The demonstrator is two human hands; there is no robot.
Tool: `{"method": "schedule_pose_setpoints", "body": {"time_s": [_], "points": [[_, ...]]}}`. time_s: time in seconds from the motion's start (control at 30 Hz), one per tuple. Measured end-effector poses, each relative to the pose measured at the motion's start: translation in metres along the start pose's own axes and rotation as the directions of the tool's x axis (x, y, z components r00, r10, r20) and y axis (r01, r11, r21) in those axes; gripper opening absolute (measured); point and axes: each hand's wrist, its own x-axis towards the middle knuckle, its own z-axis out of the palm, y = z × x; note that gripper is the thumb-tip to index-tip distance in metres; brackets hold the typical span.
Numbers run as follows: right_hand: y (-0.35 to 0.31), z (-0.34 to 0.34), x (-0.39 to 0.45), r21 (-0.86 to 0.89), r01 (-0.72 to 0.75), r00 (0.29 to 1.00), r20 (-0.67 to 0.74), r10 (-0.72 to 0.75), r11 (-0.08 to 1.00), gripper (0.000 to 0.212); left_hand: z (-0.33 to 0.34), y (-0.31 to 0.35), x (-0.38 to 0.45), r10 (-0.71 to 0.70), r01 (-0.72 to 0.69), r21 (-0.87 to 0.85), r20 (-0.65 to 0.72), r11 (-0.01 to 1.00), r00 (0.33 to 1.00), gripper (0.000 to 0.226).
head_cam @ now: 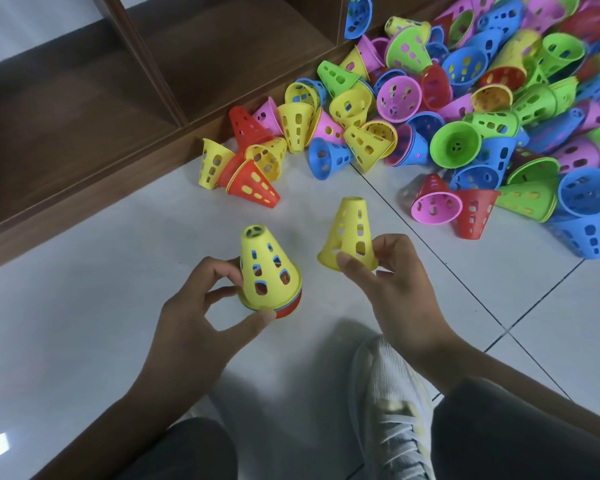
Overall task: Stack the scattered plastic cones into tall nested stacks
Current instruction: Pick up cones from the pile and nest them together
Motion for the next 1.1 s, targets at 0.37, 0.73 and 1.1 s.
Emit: {"method": "schedule_pose_setpoints", "body": {"time_s": [0.37,0.73,1.1], "points": [[-0.004,0.0,-0.004,0.072,-0.012,1.0,0.002,0.012,0.997,0.039,0.014,-0.031,0.003,0.064,-0.051,0.274,-0.042,0.96,0.997,0.066],[-0.008,0.003,-0.01,0.11,-0.034,0.995,0.097,0.023,0.993,0.047,0.021,-0.046,0.017,0.133,-0.142,0.247,0.052,0.959,0.99,0.086],[-0.024,0.014,-0.015,0.067,0.113,0.954,0.272,-0.127,0.991,0.04,-0.015,-0.072,0.023,0.127,-0.183,0.443,0.153,0.877,0.98,0.068]]}}
